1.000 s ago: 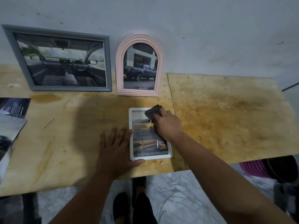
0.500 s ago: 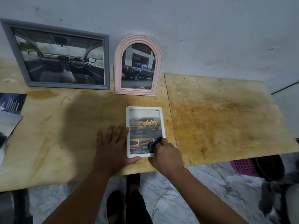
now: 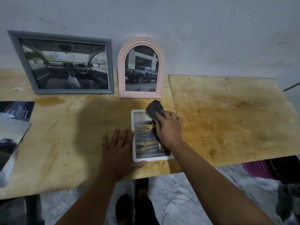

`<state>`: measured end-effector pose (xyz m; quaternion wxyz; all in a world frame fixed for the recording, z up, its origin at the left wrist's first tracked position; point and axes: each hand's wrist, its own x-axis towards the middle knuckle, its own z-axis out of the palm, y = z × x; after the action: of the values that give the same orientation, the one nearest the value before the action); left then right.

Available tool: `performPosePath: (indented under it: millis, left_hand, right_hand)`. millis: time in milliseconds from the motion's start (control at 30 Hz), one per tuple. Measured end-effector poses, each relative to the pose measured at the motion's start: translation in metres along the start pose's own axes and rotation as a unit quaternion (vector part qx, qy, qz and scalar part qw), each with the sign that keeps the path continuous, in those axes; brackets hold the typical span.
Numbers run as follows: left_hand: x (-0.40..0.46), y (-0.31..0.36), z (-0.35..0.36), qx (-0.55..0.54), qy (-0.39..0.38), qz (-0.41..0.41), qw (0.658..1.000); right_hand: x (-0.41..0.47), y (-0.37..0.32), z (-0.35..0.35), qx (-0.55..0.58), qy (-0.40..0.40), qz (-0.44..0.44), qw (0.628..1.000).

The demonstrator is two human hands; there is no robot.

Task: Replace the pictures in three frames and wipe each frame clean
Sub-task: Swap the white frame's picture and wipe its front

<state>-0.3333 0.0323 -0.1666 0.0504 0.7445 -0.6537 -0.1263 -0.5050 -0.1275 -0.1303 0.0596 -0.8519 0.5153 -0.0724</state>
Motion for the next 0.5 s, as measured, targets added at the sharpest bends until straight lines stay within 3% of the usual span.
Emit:
performPosePath:
  millis: [100,333,500]
  left_hand:
    - [0.001,-0.001,0.001,-0.006,-0.002,0.0,1.0]
    - [0.0,-0.001,0.001,-0.016,0.036,0.013,0.999]
    - [0.0,0.0,0.0,-0.018,0.023,0.01,1.0]
  right_hand:
    - [-0.019,0.016,0.025,-0.075,-0.033,-0.073,0.994]
    - [-0.078,0.008,0.021,0.02,-0.027,-0.142,0.989]
    - [-0.046,0.006,-0.007,0.167,0.03,-0.048,0.984]
